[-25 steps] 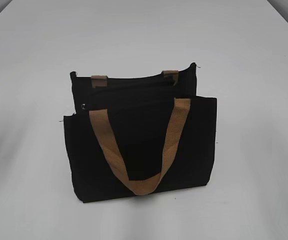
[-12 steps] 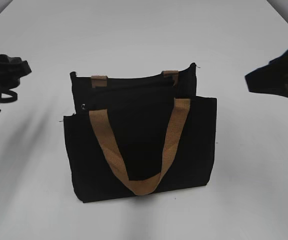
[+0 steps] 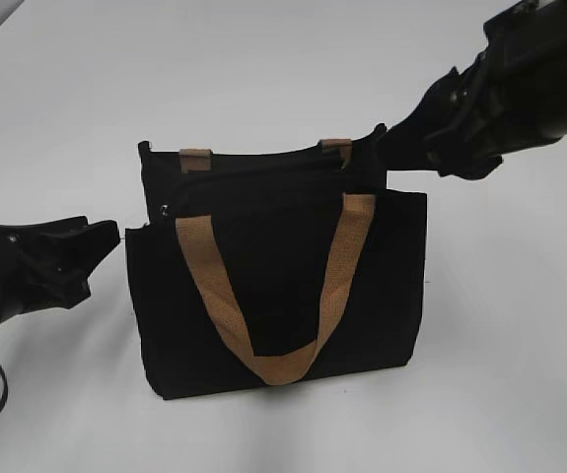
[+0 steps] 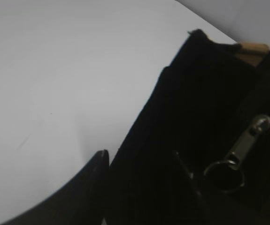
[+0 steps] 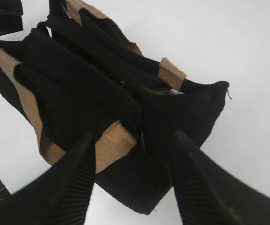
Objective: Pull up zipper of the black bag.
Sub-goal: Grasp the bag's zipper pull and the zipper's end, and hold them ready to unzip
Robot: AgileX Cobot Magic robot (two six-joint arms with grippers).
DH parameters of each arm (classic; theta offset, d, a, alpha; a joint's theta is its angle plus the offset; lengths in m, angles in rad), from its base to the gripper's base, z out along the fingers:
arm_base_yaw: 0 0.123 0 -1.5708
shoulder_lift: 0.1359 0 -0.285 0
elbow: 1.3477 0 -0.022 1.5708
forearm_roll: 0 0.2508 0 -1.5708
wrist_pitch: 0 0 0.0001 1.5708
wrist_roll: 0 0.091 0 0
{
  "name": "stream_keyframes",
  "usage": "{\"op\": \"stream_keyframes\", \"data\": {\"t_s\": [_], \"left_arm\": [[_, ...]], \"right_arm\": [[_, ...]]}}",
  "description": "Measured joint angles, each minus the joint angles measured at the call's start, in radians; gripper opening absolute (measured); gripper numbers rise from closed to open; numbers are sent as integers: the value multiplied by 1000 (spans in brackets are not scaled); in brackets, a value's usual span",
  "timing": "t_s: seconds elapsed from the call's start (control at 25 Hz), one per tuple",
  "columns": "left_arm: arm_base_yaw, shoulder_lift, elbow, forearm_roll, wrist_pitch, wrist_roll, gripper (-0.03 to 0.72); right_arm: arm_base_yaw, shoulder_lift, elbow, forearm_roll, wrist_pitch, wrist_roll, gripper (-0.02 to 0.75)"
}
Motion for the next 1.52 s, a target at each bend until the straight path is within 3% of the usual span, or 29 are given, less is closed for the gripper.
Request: {"op": "stream_keyframes", "data": {"t_s": [0.2, 0.36, 0.72, 0.92, 1.0, 1.16, 1.2, 1.52], "left_arm": [[0, 39, 0, 47, -59, -2, 323], [0, 107, -50, 157, -71, -2, 323], [0, 155, -83, 298, -58, -2, 323], [0, 198, -128, 317, -54, -2, 321], [0, 202, -134, 317, -58, -2, 289], [0, 202, -134, 329, -59, -2, 68], [0, 202, -134, 339, -59, -2, 44], [4, 98, -68, 324, -36, -2, 14]], "right_arm": [[14, 35, -3, 2, -14, -4, 400], [14, 38, -3, 7, -19, -6, 400], [14, 39, -3, 9, -27, -6, 400], [14, 39, -3, 9, -33, -7, 400], [14, 39, -3, 9, -33, -7, 400], [14, 39, -3, 27, -33, -9, 400], [14, 39, -4, 38, -33, -14, 400], [19, 39, -12, 194, -33, -227, 396]]}}
